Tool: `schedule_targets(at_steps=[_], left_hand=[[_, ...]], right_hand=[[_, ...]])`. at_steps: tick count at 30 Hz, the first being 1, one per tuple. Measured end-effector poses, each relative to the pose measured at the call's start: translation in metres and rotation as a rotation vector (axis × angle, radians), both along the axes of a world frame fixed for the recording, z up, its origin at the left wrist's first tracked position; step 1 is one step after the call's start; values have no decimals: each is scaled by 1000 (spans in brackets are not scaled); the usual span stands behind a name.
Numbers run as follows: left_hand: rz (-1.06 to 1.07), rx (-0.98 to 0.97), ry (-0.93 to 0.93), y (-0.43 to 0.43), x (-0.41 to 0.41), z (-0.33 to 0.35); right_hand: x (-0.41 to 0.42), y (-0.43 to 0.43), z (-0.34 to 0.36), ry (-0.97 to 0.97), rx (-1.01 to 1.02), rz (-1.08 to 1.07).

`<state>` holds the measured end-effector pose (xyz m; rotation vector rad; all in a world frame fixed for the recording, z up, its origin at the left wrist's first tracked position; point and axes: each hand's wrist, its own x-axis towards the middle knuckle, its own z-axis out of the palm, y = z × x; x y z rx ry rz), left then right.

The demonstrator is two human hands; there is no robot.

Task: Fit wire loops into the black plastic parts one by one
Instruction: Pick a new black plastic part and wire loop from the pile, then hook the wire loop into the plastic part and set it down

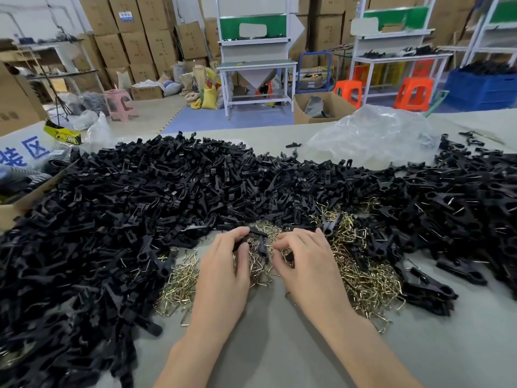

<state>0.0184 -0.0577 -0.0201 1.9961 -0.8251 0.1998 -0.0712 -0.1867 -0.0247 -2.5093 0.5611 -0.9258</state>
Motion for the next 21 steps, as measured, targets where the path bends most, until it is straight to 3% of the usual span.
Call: schedule_targets(at_steps=[6, 9, 13, 18, 21], left_hand=[[27, 64, -63, -2, -3, -1], [53, -8, 16, -3, -1, 1], [50, -157, 131, -4, -1, 2], [-34, -279, 294, -7, -6, 9], [-70, -382, 338, -7, -11, 15]], right_hand=[[-2, -2, -1, 117, -93, -124], [7, 6, 6, 112, -123, -128], [17, 13, 5, 268, -79, -43], [8, 10, 4, 170, -51, 21], [3, 8, 9, 17, 99, 49]])
